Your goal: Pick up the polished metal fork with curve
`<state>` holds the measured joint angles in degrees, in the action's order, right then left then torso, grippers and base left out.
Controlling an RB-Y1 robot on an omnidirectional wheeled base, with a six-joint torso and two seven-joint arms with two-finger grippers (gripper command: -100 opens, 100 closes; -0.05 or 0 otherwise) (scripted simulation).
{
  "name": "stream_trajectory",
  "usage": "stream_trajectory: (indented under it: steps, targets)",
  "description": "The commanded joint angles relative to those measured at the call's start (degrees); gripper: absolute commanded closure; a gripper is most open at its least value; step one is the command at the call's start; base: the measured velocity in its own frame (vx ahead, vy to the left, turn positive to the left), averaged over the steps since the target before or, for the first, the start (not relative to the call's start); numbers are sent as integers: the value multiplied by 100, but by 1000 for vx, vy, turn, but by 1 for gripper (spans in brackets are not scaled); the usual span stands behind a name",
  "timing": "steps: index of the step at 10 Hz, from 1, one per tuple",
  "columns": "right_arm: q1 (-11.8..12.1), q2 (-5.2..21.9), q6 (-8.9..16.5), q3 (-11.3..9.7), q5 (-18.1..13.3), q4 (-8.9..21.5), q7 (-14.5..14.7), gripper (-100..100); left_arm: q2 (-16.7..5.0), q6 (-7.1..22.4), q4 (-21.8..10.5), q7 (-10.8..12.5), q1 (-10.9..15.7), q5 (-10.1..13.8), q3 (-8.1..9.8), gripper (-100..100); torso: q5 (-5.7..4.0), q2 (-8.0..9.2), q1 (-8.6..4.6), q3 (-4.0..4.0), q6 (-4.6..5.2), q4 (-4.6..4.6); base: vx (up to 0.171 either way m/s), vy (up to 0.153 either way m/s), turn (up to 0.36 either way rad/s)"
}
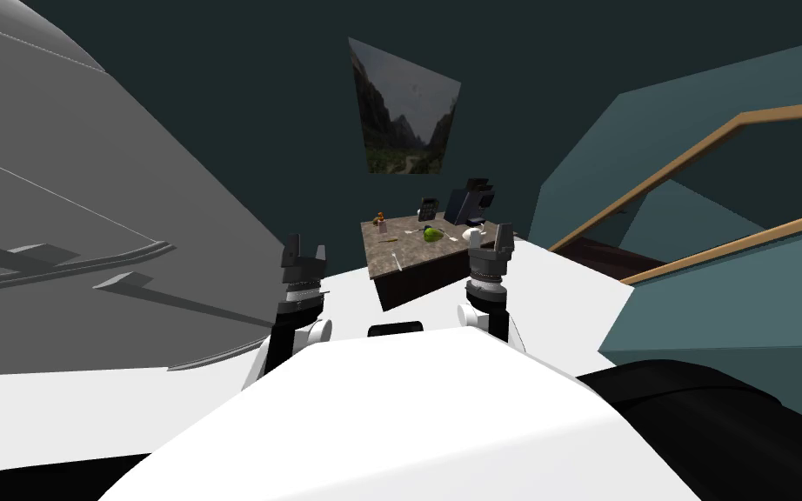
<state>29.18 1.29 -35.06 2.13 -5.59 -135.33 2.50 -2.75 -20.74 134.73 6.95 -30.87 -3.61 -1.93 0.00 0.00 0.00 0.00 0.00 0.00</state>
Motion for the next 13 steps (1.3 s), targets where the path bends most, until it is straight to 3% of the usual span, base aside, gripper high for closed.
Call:
stream_trajectory:
  steps: [1,4,5,7,10,13]
  targets:
    - [0,0,0,0,0,0,0,0,-189,118,-148,75,261,77,25,-100,0,0,0,0,0,0,-9,-29,-7]
    - [0,-1,0,-1,0,0,0,0,-467,411,-509,261,809,258,94,-100,-7,0,-31,0,1,0,-5,-85,-5]
    - [0,-1,0,-1,0,0,0,0,-467,411,-509,261,872,258,94,-100,-8,-3,-37,-2,1,-1,4,-75,2]
    - [0,-1,0,-1,0,0,0,0,-668,697,-854,443,1267,423,165,-100,-6,-6,-27,-3,1,-1,7,-79,-3]
    - [0,-1,0,-1,0,0,0,0,-771,864,-1059,549,1724,514,208,-100,-7,-4,-33,-2,1,-1,2,-77,5]
    - [0,-1,0,-1,0,0,0,0,-977,1243,-1519,789,2228,709,304,-100,-7,-6,-26,-4,0,-1,7,-79,7]
